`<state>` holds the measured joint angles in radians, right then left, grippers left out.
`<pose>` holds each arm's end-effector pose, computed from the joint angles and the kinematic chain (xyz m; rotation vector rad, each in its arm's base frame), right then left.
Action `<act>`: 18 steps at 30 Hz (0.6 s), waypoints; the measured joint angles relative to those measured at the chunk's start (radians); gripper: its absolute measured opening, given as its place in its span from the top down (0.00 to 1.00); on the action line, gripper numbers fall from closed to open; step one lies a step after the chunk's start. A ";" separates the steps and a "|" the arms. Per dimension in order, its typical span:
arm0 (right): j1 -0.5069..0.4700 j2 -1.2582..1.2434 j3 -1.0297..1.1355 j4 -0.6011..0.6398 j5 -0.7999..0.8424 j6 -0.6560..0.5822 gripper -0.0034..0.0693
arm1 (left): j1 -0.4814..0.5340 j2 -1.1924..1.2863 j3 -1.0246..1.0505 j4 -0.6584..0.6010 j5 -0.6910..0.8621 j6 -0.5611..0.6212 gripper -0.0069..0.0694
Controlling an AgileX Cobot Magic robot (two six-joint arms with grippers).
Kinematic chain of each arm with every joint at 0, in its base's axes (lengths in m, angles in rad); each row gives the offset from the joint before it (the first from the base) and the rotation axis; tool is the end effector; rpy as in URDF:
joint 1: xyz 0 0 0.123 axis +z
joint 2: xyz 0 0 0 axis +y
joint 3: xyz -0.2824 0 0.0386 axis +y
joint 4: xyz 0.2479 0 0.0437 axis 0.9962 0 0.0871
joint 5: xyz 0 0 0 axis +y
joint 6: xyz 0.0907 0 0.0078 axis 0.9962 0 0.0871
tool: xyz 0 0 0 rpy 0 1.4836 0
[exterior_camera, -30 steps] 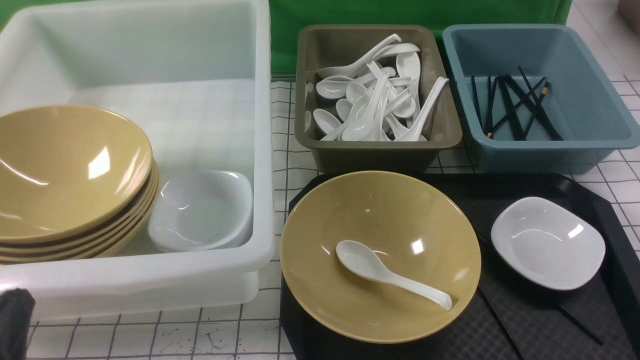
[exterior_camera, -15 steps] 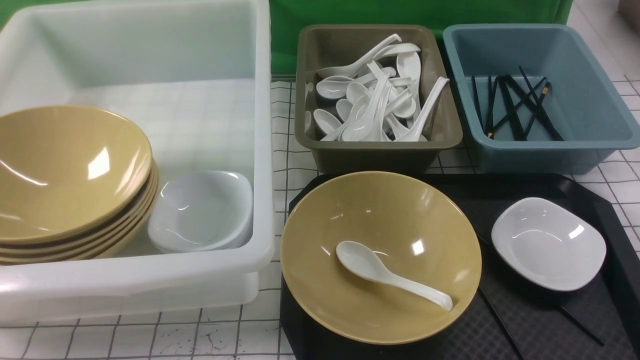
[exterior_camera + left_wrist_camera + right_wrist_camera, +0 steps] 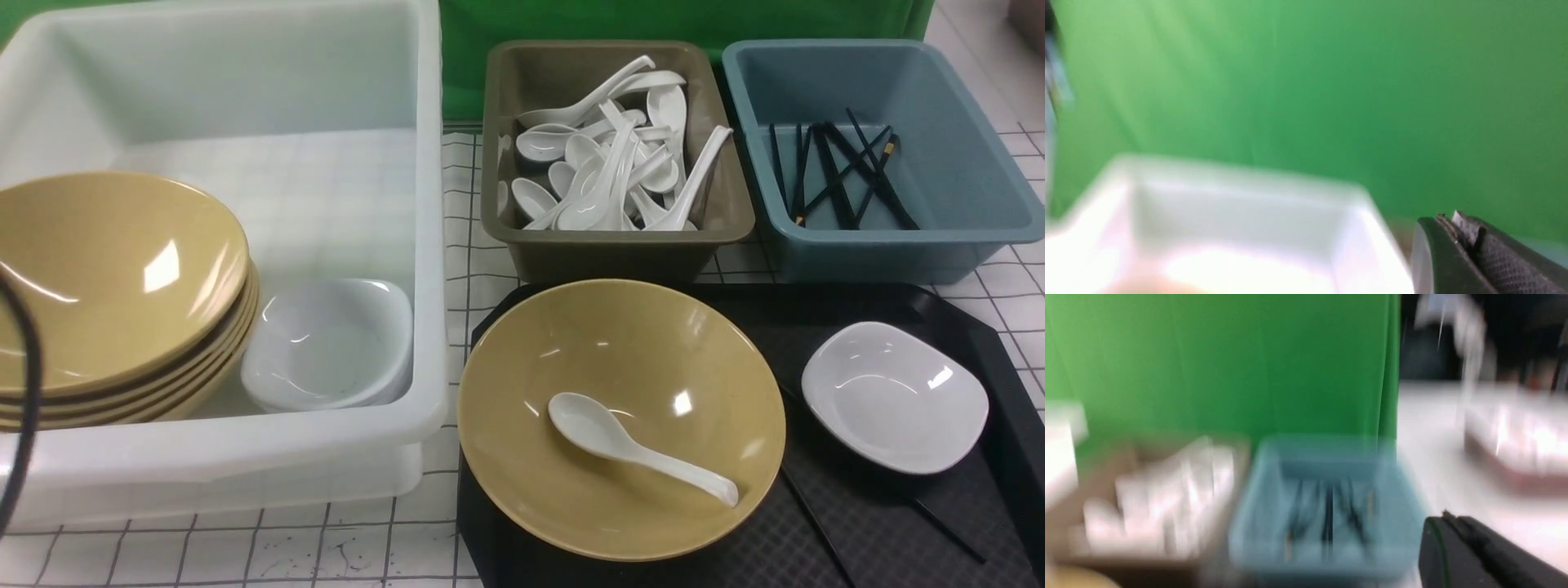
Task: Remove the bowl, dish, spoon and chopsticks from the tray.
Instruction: Use the left arm to grab the soup spoon in the middle
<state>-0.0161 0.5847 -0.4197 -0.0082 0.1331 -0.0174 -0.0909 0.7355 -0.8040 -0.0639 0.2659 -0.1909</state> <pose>0.1265 -0.0021 0.2943 -0.0076 1.7818 -0.0310 0.1505 -0.0153 0.3916 -0.1236 1.6832 -0.2723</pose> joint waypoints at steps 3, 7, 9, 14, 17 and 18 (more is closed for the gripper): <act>0.008 0.085 -0.015 0.008 0.183 -0.059 0.90 | -0.116 0.132 -0.092 -0.020 0.200 0.038 0.92; 0.082 0.172 -0.017 0.055 0.348 -0.174 0.90 | -0.327 0.333 -0.202 -0.082 0.386 0.214 0.92; 0.128 0.190 -0.018 0.081 0.360 -0.217 0.90 | -0.421 0.420 -0.238 -0.129 0.421 0.278 0.92; 0.239 0.208 -0.021 0.107 0.366 -0.290 0.90 | -0.584 0.584 -0.301 -0.199 0.445 0.410 0.89; 0.312 0.210 -0.022 0.110 0.374 -0.338 0.90 | -0.665 0.698 -0.334 -0.199 0.446 0.580 0.77; 0.316 0.210 -0.022 0.110 0.374 -0.339 0.90 | -0.665 0.698 -0.334 -0.199 0.446 0.593 0.76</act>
<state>0.2996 0.7948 -0.4414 0.1015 0.5069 -0.3566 -0.7556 1.4331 -1.1377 -0.2634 0.7116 0.4018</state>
